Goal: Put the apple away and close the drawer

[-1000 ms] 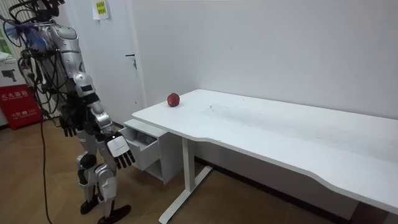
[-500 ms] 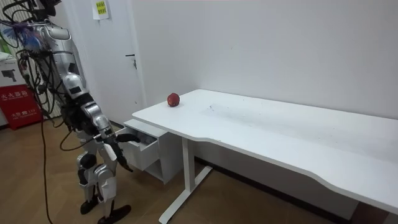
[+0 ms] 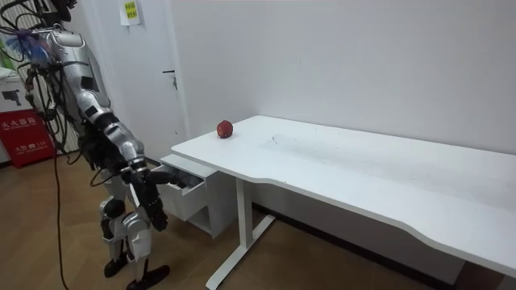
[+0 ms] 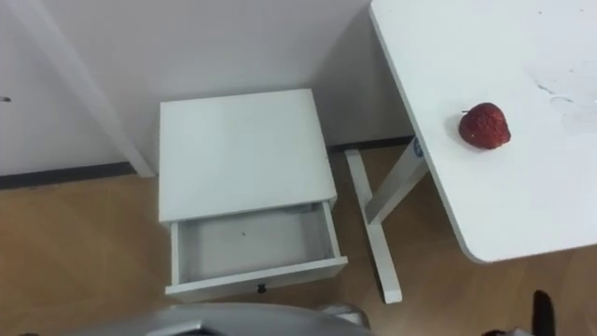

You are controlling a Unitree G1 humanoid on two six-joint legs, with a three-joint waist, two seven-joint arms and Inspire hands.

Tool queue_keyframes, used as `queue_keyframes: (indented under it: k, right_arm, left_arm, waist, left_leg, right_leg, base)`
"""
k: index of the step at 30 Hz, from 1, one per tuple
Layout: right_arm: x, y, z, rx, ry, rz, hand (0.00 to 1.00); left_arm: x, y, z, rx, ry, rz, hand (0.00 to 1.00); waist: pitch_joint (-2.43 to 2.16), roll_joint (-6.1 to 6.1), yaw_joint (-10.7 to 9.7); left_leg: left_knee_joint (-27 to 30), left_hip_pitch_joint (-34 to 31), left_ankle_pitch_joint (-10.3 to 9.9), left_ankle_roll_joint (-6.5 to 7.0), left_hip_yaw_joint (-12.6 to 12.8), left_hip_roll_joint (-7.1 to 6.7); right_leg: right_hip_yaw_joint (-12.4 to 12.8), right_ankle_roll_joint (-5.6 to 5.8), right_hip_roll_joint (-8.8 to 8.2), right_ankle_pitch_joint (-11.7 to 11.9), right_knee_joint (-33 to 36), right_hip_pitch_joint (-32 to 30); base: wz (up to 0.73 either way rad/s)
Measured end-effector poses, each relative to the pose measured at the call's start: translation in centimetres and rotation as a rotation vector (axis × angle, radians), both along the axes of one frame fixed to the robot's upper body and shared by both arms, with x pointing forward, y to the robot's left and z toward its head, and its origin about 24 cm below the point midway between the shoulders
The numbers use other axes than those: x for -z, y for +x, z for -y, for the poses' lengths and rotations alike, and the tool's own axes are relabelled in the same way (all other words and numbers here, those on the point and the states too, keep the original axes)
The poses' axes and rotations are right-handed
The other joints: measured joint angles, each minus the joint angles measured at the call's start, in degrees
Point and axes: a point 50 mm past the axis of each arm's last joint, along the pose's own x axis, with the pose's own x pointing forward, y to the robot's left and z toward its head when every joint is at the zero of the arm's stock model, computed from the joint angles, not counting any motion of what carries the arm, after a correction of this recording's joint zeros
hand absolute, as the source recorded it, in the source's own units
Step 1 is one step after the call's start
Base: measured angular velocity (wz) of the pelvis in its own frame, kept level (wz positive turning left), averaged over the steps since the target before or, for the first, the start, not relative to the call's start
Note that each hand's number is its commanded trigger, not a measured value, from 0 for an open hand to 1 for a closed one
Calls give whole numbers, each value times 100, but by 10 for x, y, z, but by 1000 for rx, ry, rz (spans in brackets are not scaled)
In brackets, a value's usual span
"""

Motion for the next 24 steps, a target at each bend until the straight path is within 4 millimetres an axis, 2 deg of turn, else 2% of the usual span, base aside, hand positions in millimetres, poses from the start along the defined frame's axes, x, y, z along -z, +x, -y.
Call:
queue_keyframes:
  k: [1,2,5,6,10,14,19,24]
  right_arm:
    - [-10,6,10,7,-31,11,0]
    - [-15,9,15,13,-50,14,0]
    - [-49,23,40,11,-185,-18,0]
    - [-55,26,43,2,-216,-27,0]
    - [-104,42,59,-21,-442,-95,0]
    - [-141,62,64,-115,-672,-218,0]
    - [-160,83,55,-245,-886,-395,0]
    - [-165,100,44,-372,-990,-423,0]
  left_arm:
    - [-1,2,-1,5,7,13,0]
    - [-2,2,-2,4,10,18,0]
    - [-4,9,-4,5,21,50,0]
    - [-4,9,-4,4,20,50,0]
    - [-4,10,-4,15,23,62,0]
    - [-3,10,1,50,6,52,0]
    - [-2,23,3,84,-4,82,0]
    - [-1,26,6,113,-12,93,0]
  waist:
    - [-20,-23,-43]
    - [-6,6,-52]
    - [-6,15,-67]
    - [-8,19,-73]
    - [-11,24,-41]
    - [-4,11,-31]
    - [-3,3,146]
    - [7,-2,354]
  left_leg:
    - [5,-19,1,1,0,-3]
    - [5,-19,1,0,-2,-3]
    - [-4,-21,1,0,12,1]
    - [-6,-22,1,0,11,1]
    - [-44,-39,5,-3,27,6]
    - [3,-145,6,-2,41,3]
    - [2,-201,6,-3,25,5]
    - [-11,-197,6,-3,27,7]
  right_leg:
    - [0,0,-1,0,9,-18]
    - [2,0,0,0,9,-18]
    - [5,0,5,0,6,-38]
    - [4,0,5,0,4,-39]
    - [12,0,13,0,8,-94]
    - [13,-1,13,1,7,-183]
    - [-1,-1,13,1,5,-247]
    - [-15,0,14,1,0,-241]
  base:
    - [0]
    - [0]
    - [-3]
    - [0]
    - [-2]
    - [0]
    - [0]
    - [1]
